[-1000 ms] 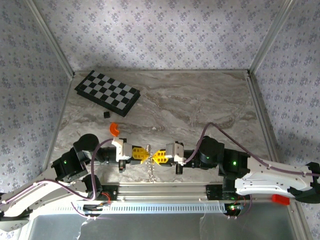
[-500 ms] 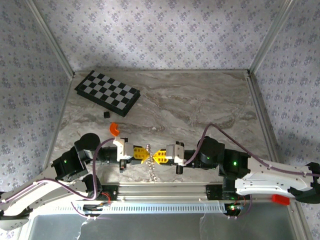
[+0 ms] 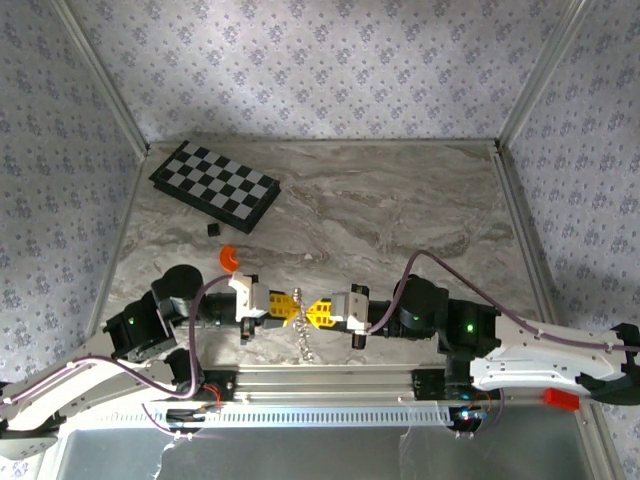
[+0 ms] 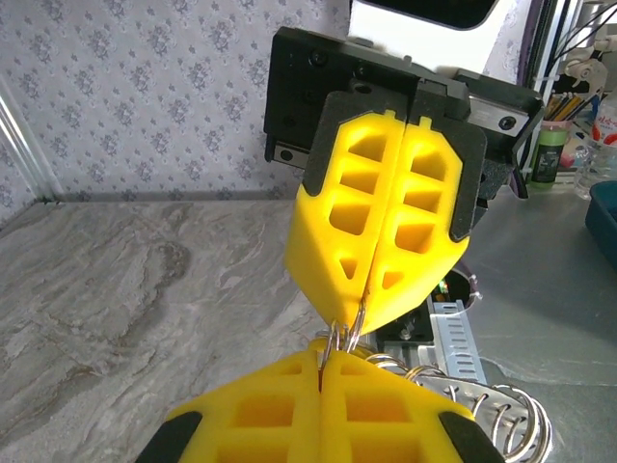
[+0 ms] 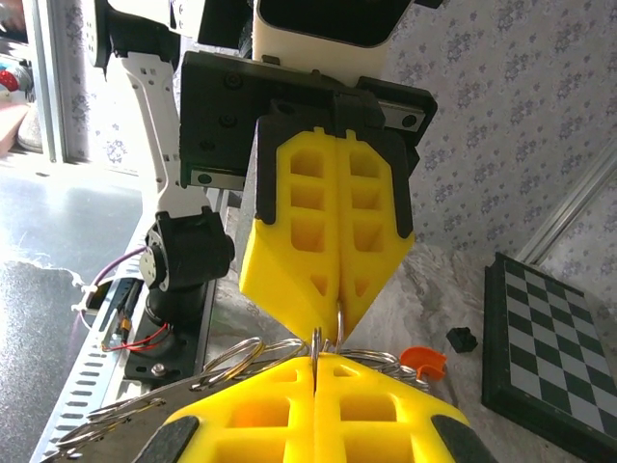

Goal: Put the keys on the keyring

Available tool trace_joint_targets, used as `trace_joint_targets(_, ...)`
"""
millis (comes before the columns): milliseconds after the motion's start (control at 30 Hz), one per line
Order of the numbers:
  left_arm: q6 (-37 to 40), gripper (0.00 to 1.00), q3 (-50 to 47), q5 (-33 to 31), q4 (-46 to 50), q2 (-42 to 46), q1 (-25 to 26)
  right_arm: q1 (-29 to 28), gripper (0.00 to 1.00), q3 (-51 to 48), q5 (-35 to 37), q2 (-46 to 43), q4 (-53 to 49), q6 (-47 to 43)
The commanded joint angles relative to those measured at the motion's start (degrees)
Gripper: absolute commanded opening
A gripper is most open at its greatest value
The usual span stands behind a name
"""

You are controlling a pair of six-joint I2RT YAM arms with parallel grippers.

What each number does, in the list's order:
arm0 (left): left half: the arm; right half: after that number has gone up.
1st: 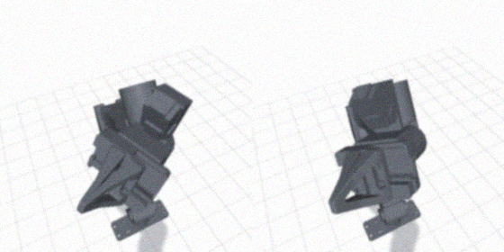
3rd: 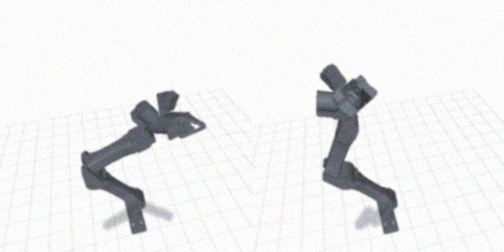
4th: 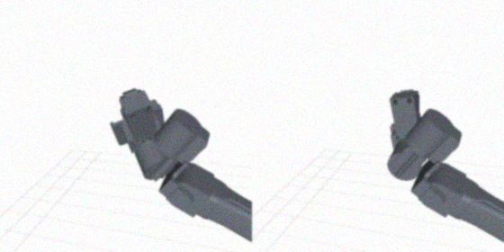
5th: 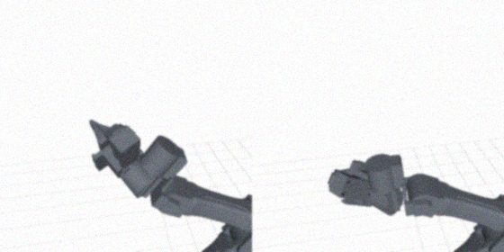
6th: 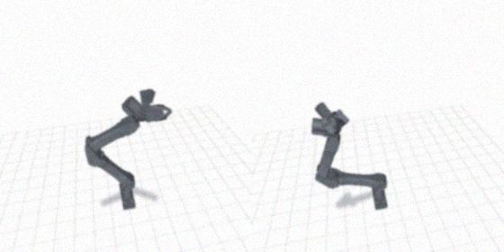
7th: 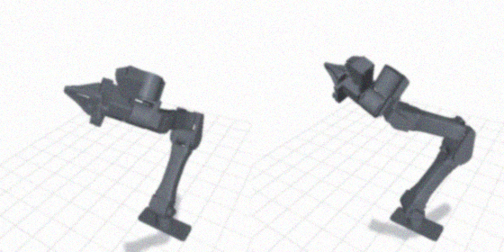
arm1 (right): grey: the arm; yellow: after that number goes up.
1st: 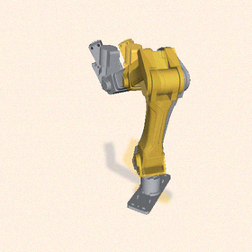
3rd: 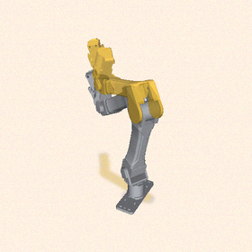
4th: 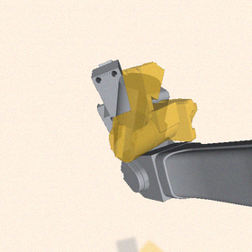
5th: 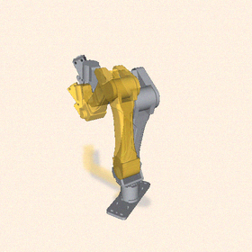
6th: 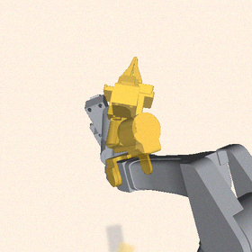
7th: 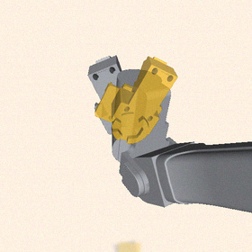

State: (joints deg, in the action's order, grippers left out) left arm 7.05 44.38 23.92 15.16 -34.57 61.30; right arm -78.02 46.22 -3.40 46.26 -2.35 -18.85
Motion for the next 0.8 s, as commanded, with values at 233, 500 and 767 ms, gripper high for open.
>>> trace_joint_targets(233,0.0,0.00,1.9,-2.4,-1.2,-1.5,0.4,-1.7,0.00,-1.3,1.0,-2.2,2.9,-3.1)
trace_joint_targets(500,-0.2,0.00,2.1,-2.5,-1.4,-1.6,0.5,-1.9,0.00,-1.6,1.7,-2.7,1.2,-3.5)
trace_joint_targets(767,-1.0,0.00,2.0,-2.2,-1.9,-1.2,0.5,-2.0,0.00,-1.8,2.1,-2.4,0.0,-3.6)
